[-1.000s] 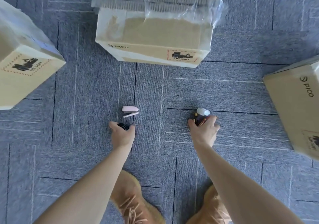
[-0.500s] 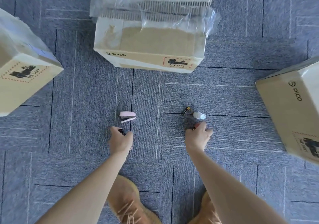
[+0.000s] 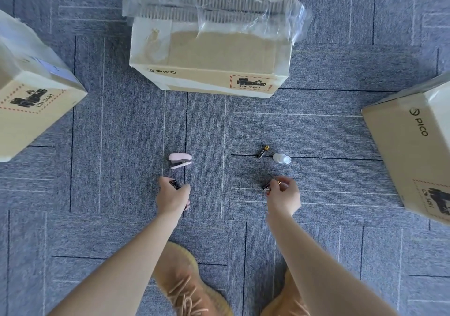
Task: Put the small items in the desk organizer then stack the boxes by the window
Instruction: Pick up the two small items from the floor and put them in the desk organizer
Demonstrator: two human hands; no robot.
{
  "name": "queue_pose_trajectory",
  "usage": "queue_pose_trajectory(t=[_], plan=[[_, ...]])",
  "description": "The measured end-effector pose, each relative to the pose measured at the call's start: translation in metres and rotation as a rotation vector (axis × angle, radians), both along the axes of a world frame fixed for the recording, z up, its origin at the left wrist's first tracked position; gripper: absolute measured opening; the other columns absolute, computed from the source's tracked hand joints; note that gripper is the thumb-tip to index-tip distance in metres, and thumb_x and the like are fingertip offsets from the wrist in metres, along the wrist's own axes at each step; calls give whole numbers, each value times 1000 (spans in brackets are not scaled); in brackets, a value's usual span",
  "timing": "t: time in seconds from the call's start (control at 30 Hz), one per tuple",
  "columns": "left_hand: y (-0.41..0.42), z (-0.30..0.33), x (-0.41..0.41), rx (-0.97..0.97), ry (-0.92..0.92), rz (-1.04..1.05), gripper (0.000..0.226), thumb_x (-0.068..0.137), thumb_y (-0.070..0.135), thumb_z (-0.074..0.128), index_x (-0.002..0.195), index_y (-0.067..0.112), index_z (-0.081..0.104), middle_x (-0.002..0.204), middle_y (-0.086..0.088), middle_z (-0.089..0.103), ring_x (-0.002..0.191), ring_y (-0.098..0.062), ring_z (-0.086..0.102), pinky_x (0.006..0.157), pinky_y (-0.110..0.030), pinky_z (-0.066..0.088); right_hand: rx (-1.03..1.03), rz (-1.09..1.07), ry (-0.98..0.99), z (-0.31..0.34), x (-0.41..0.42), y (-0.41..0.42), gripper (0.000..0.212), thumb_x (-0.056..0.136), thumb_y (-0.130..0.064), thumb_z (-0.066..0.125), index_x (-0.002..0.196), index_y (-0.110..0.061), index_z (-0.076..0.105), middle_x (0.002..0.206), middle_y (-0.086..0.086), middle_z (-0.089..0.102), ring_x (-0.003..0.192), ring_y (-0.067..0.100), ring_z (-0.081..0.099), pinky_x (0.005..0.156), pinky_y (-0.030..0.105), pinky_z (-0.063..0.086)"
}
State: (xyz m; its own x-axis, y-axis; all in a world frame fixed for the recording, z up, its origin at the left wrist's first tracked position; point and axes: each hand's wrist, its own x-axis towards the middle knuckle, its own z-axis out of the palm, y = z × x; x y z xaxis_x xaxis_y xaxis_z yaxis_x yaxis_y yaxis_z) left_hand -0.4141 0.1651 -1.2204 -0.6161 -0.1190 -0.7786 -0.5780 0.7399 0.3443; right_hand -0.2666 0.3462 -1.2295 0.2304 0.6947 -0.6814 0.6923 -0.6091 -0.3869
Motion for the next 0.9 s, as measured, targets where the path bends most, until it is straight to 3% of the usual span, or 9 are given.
queue_pose_trajectory(t=[0.13, 0.2, 0.27, 0.33, 0.43, 0.53, 0.63, 0.73, 0.9], plan=[[1, 4, 0, -13, -8, -4, 25, 88, 5, 57, 105, 13, 39, 81, -11, 53, 57, -25, 55, 52, -36, 51, -170, -302, 116, 3, 7, 3, 26, 98, -2, 41, 102, -11, 65, 75, 2, 62, 56, 13, 49, 49, 25, 39], [1, 6, -1, -18, -8, 0, 25, 88, 6, 57, 105, 13, 40, 82, -11, 54, 58, -26, 56, 52, -34, 51, -270, -322, 101, 4, 7, 3, 22, 95, -8, 44, 90, -8, 65, 66, 2, 54, 51, 13, 39, 47, 27, 31], [2, 6, -1, -18, -6, -12, 25, 88, 7, 58, 105, 13, 41, 85, -12, 55, 59, -26, 58, 50, -33, 52, -291, -132, -1, 2, 5, 2, 26, 93, -26, 46, 74, -11, 55, 64, 3, 48, 53, 15, 36, 51, 30, 31], [2, 6, -1, -21, -4, -20, 24, 88, 8, 58, 104, 12, 41, 85, -13, 55, 59, -26, 60, 51, -34, 55, -243, 203, -134, -5, 5, 0, 48, 95, -50, 44, 64, -14, 47, 60, 1, 45, 52, 16, 36, 51, 28, 32], [1, 2, -1, -22, -11, -23, 23, 88, 8, 58, 101, 13, 41, 84, -12, 55, 58, -26, 59, 53, -37, 56, -170, 481, -238, -17, 3, 1, 58, 91, -66, 48, 67, -13, 55, 59, 2, 53, 50, 18, 44, 47, 25, 34], [-1, -4, -4, -36, -10, -43, 22, 85, 7, 55, 100, 15, 42, 88, -15, 57, 64, -28, 59, 56, -38, 53, -162, 527, -248, -24, -2, 4, 47, 94, -52, 53, 75, -9, 58, 65, 5, 57, 54, 20, 48, 47, 27, 36], [-4, -8, -10, -94, 14, -45, 20, 80, 2, 49, 90, 18, 48, 91, -16, 63, 74, -33, 64, 63, -40, 51, -143, 630, -96, -20, -10, -2, 30, 95, -29, 47, 71, -12, 51, 60, 2, 49, 50, 17, 39, 49, 27, 34], [1, -5, -17, -46, 2, 131, 10, 81, 3, 51, 89, 11, 52, 84, -17, 62, 62, -27, 56, 55, -33, 44, -93, 654, 15, -7, -25, -6, 25, 92, -24, 42, 70, -13, 47, 58, 1, 46, 49, 15, 34, 47, 26, 30], [21, -4, -36, 5, -80, 565, 48, 77, 50, 77, 89, 6, 61, 63, -7, 57, 47, -17, 49, 44, -26, 40, 34, 480, -71, 2, -54, 3, 29, 95, -18, 38, 71, -8, 52, 64, 8, 55, 54, 19, 47, 55, 28, 39]])
